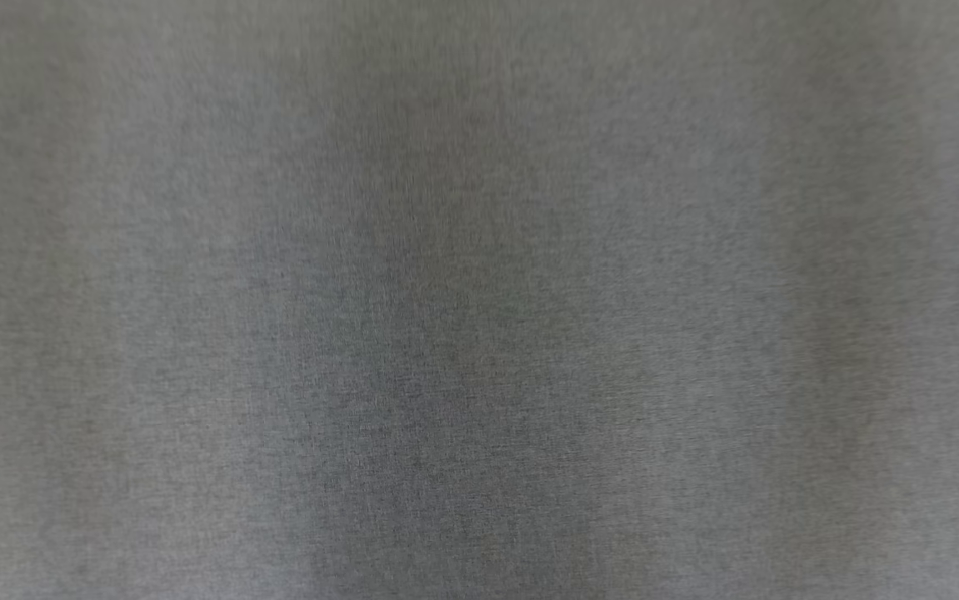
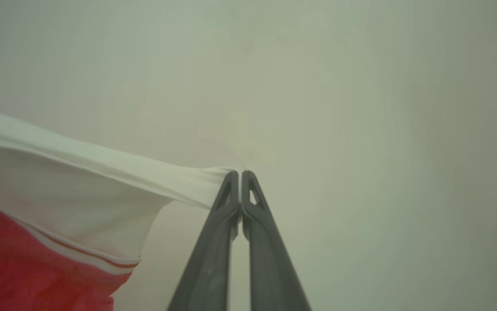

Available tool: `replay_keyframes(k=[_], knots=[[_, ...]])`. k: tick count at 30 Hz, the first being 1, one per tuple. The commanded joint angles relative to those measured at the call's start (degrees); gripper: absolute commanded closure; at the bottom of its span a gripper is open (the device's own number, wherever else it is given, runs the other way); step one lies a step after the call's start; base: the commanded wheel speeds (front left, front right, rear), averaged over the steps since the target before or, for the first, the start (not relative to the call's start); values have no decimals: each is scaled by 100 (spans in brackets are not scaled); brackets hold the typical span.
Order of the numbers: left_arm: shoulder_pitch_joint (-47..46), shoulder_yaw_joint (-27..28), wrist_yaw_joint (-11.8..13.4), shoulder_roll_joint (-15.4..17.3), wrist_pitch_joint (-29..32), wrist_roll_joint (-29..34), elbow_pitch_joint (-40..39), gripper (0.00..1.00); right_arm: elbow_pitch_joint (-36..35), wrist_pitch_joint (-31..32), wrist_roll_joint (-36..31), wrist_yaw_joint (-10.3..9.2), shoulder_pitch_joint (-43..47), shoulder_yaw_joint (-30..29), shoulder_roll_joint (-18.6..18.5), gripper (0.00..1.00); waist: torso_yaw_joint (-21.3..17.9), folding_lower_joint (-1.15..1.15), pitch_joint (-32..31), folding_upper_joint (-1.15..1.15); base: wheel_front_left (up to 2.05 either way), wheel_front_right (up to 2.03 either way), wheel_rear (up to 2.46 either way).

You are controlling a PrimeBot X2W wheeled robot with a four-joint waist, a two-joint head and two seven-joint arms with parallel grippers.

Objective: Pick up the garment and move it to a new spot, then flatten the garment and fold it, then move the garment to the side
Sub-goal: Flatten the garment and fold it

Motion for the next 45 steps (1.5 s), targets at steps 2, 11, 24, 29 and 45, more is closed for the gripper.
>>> replay_keyframes(k=[2,11,24,29,45], knots=[[202,102,146,34,-83,-97,306,100,156,-26,73,-39,241,-151,-214,100,86,-2,537,-1,0,0,0],[2240,438,343,-640,-253,-710,-1,100,-1253,-35,998,-47,2924,-473,-191,100,125,-2,585,-1,0,0,0],[6219,1166,281,-1762,-260,-1048,-683,100,-2170,-38,1507,-32,7615,-1141,896,100,-28,-2,-1135,-1,0,0,0],[7240,1503,245,-1966,-259,-1005,-672,100,-2009,-38,1392,-33,8564,-1408,1145,100,-119,-2,-1785,-1,0,0,0],[9049,1948,140,-2329,-262,-892,-699,100,-1661,-38,1178,-33,10295,-1317,1592,100,-180,-2,-2902,-1,0,0,0]])
